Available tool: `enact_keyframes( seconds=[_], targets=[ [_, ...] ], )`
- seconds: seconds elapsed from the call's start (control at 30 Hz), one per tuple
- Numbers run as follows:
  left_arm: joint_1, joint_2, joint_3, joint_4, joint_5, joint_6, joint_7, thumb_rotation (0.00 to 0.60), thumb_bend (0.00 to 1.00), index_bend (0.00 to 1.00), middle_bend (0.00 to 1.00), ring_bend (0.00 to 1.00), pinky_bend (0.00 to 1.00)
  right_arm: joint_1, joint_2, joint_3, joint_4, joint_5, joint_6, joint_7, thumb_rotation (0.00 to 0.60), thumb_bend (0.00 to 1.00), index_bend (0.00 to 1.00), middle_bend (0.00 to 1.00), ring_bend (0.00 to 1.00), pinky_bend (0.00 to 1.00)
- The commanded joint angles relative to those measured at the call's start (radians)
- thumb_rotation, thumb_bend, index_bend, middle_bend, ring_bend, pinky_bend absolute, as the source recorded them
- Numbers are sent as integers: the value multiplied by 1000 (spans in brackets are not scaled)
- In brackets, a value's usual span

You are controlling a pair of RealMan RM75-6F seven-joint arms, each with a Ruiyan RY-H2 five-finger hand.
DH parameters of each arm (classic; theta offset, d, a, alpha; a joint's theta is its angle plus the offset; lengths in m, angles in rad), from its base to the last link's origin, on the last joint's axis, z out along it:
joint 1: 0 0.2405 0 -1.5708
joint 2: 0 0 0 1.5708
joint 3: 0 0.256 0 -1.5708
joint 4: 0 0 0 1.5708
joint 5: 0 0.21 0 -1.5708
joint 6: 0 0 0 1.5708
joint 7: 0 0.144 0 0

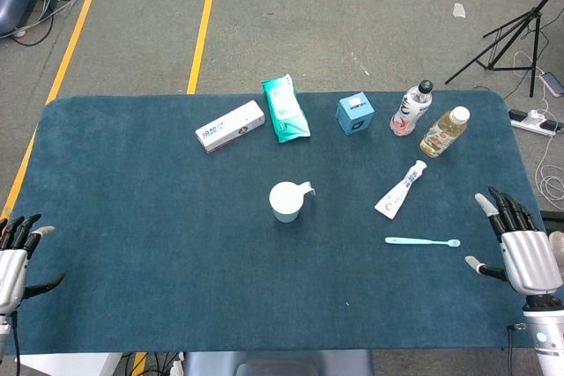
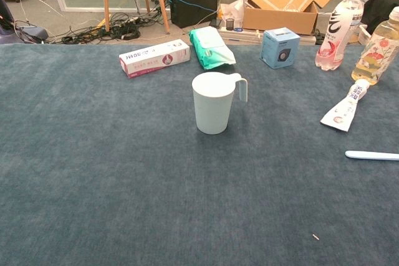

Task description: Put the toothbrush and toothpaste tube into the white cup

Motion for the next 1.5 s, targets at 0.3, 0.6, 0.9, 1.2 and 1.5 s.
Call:
enact_keyframes(
  seconds=[0.3,0.6,0.9,1.2,1.5],
  targets=[
    [2,8,-2,1,-17,-9,-26,600,0,252,137,92,23,34,-24,8,15,-13,-30,15,600,0,0,0,0,143],
    [3,18,-3,-1,-9,-7,-52,600,0,252,137,93,23,83,52,55,-72,38,-93,-45,600,6,186,0,0,122],
    [11,23,11,-16,20,8,-56,600,0,252,139,92,23,135,107,85,-144,119,-174,-206,600,117,339,0,0,85],
    [12,27,10,-16,18,6,-64,600,0,252,141,92,25,173,30,75,-55,205,-262,-256,600,250,348,0,0,81],
    [13,33,10,-20,16,4,-69,600,0,252,141,92,25,204,-67,43,66,229,-345,-231,600,285,384,0,0,65]
  ],
)
